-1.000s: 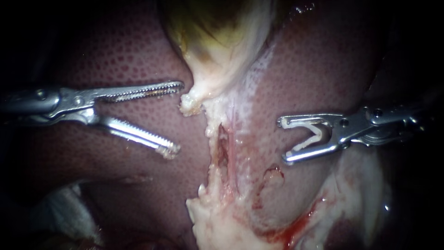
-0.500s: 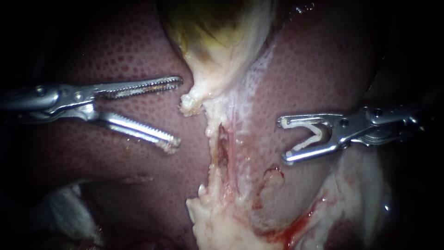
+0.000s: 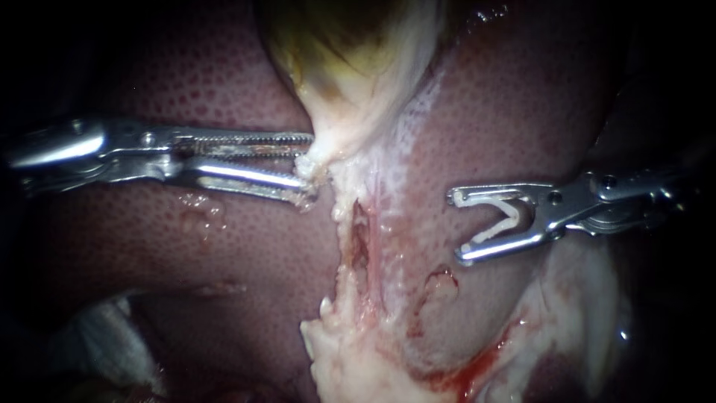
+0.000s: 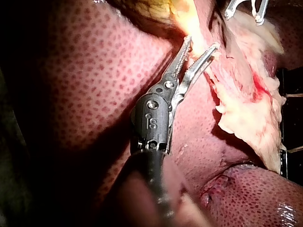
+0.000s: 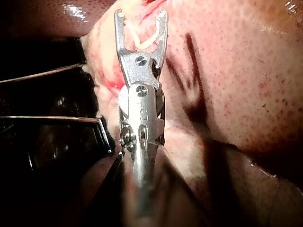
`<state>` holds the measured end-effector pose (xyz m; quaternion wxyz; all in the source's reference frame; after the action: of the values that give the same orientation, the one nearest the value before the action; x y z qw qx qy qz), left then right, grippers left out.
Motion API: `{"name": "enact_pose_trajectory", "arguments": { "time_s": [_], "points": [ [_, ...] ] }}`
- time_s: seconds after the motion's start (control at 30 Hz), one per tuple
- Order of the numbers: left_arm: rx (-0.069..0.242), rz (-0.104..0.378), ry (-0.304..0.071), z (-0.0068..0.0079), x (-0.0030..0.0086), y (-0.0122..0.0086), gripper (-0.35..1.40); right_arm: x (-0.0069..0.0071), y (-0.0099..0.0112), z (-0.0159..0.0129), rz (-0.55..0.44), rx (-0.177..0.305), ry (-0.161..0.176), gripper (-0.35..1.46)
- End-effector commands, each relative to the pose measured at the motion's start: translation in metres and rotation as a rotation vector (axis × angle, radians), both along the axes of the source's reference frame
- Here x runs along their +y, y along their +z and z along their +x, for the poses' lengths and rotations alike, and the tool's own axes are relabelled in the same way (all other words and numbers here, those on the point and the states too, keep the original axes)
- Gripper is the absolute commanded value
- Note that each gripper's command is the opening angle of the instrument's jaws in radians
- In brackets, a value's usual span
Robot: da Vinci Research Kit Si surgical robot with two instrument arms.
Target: Grabbing gallbladder
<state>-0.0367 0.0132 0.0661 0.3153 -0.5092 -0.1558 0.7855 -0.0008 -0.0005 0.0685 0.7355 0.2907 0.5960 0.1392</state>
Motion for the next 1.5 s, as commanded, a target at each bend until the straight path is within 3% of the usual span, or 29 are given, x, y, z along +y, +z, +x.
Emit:
{"name": "enact_pose_trajectory", "arguments": {
  "time_s": [0.03,0.2,0.33,0.57,0.83,1.03,1.27,1.5],
  "points": [
    [0.0,-0.001,0.0,0.0001,0.0001,0.0002,0.12,0.0,0.0,0.0,0.0,0.0,0.0,0.53],
    [0.006,0.01,-0.015,0.0003,0.0005,0.0012,-0.21,0.0,0.0,0.0001,0.0,0.0,0.0,0.52],
    [0.011,0.013,-0.012,0.0009,0.0007,0.0027,-0.35,0.0,-0.0001,0.0001,0.0,0.0,0.0,0.52],
    [0.023,0.046,-0.004,0.0024,0.0009,0.0037,-0.35,-0.0001,-0.0002,0.0001,0.001,0.001,-0.001,0.52],
    [0.015,0.063,0.005,0.0031,0.001,0.0019,-0.35,-0.0001,-0.0002,0.0,0.001,0.001,-0.001,0.52],
    [0.006,0.078,0.016,0.0047,0.0015,-0.0005,-0.35,-0.0001,-0.0002,0.0,0.001,0.001,-0.001,0.52],
    [-0.017,0.071,-0.02,0.0067,0.0031,-0.0034,-0.35,-0.0001,-0.0002,0.0,0.001,0.001,-0.001,0.52],
    [-0.018,0.049,-0.044,0.0084,0.004,-0.0043,-0.35,-0.0001,-0.0002,0.0,0.001,0.001,-0.001,0.52]
  ]
}}
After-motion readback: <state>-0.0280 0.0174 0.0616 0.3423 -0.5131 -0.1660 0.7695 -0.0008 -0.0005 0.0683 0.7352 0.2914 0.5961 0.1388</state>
